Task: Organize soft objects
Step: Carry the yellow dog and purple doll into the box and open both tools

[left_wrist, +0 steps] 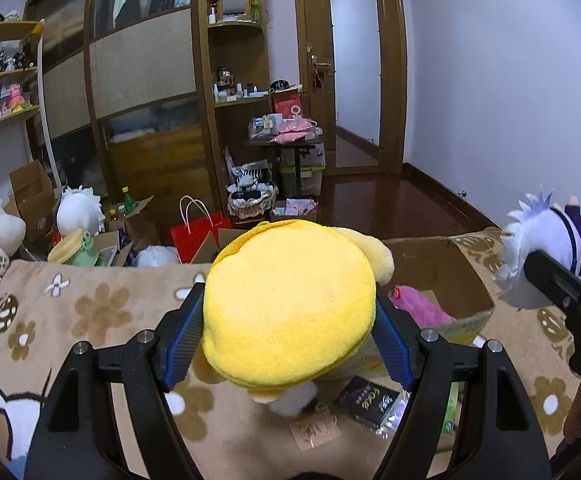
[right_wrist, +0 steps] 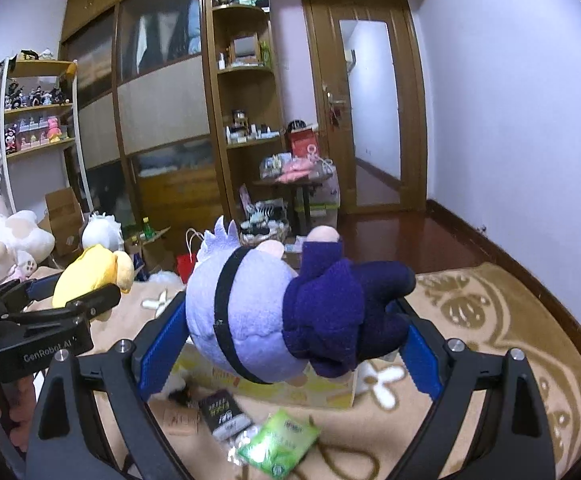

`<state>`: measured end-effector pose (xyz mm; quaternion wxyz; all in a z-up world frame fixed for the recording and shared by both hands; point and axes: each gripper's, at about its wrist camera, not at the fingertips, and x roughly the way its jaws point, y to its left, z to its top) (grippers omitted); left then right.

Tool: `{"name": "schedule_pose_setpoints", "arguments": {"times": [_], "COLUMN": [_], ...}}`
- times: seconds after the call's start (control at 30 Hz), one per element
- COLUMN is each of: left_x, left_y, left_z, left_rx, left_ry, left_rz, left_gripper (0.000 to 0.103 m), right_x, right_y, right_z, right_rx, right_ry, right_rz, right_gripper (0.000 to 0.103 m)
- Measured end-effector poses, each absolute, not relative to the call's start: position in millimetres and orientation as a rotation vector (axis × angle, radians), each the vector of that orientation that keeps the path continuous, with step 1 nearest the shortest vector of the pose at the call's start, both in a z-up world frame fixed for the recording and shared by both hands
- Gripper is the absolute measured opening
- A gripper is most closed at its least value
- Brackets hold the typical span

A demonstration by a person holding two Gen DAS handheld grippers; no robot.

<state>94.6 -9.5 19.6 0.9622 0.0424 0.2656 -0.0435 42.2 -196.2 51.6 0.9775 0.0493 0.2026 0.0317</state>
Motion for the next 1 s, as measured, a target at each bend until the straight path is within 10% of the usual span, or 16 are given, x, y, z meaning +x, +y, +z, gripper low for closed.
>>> {"name": "schedule_pose_setpoints", "arguments": {"times": [1.0], "left_x": [162], "left_y": [-27], "left_z": [-16], "left_rx": [0.09], "left_ry": [0.553], "left_rz": [-0.158], "left_gripper": [0.077], "right_x": [98], "right_y": [-200], "right_z": [13], "right_rx": [0.052], "right_ry": [0.457], "right_rz": [0.081], "right_gripper": [0.098]}}
